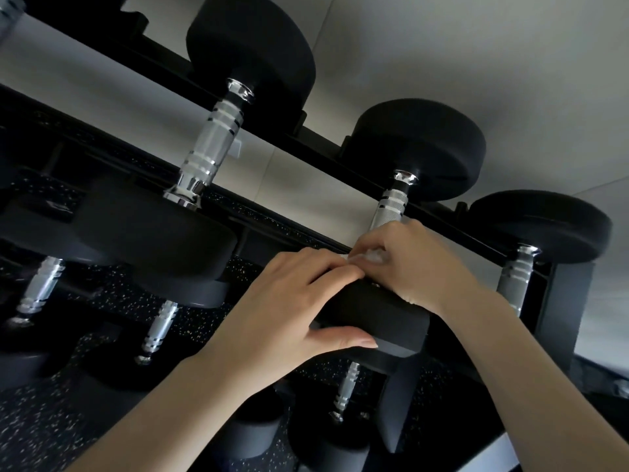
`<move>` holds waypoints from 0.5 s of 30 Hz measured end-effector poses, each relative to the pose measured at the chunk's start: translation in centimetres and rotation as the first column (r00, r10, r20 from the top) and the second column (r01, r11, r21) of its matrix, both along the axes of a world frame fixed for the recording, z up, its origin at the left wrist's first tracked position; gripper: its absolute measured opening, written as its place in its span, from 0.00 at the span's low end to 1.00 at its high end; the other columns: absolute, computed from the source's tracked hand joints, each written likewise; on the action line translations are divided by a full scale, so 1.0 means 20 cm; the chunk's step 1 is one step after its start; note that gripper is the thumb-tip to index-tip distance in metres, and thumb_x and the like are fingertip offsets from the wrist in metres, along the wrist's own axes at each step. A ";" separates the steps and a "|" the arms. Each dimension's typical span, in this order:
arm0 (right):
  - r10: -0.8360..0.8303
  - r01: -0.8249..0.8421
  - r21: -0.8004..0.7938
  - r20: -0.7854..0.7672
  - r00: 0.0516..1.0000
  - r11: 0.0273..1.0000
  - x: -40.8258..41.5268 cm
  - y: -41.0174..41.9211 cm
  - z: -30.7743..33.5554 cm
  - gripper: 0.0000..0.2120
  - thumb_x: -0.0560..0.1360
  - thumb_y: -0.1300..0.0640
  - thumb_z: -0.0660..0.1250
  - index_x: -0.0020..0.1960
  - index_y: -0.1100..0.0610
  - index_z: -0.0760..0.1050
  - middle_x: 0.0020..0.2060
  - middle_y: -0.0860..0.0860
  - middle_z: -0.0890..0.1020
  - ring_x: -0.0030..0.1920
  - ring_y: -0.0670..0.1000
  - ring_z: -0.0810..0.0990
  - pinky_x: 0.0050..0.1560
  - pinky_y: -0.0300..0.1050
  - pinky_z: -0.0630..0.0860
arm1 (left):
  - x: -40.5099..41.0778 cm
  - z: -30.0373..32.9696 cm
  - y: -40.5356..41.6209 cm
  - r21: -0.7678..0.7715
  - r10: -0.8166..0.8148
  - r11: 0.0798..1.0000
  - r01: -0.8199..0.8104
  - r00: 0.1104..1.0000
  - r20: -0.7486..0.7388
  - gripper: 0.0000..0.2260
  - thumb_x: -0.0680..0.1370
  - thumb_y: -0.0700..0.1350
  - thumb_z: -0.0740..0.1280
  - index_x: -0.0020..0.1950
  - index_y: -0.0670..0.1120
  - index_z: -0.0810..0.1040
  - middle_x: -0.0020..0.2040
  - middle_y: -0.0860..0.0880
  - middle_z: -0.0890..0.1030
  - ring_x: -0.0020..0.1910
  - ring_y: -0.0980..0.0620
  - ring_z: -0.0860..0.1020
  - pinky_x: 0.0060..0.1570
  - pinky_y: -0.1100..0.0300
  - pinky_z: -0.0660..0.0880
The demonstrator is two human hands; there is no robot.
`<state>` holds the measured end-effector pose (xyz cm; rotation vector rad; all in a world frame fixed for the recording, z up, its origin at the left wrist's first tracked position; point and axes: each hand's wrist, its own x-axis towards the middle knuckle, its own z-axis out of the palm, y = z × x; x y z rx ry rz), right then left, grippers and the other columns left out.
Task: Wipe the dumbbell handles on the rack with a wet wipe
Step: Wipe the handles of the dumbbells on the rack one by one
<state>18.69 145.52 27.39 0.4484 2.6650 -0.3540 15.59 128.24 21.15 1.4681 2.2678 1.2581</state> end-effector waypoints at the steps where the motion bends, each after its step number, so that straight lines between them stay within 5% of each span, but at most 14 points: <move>1: -0.004 0.004 0.012 0.007 1.000 1.000 -0.01 0.00 0.00 0.07 0.74 0.46 0.66 0.47 0.46 0.81 0.44 0.51 0.82 0.47 0.53 0.80 0.47 0.52 0.78 | 0.00 0.00 0.00 0.000 0.002 1.000 -0.002 1.000 -0.002 0.26 0.73 0.65 0.63 0.61 0.48 0.76 0.57 0.53 0.76 0.55 0.57 0.70 0.59 0.63 0.63; 7: 0.059 -0.058 0.189 -0.003 0.998 0.980 -0.05 -0.02 -0.01 0.09 0.76 0.48 0.63 0.51 0.47 0.79 0.48 0.53 0.81 0.49 0.55 0.79 0.42 0.43 0.72 | 0.00 -0.01 0.00 -0.001 -0.002 1.000 0.002 1.000 -0.004 0.27 0.73 0.66 0.61 0.62 0.47 0.77 0.57 0.53 0.76 0.56 0.55 0.73 0.58 0.59 0.66; 15: -0.021 0.054 0.266 -0.126 0.992 0.963 -0.20 0.12 0.02 0.09 0.75 0.53 0.63 0.51 0.50 0.80 0.44 0.54 0.82 0.44 0.56 0.80 0.44 0.50 0.78 | -0.01 -0.01 0.00 0.010 0.005 1.000 -0.005 1.000 -0.017 0.27 0.73 0.67 0.61 0.62 0.48 0.76 0.56 0.54 0.77 0.54 0.56 0.73 0.57 0.59 0.67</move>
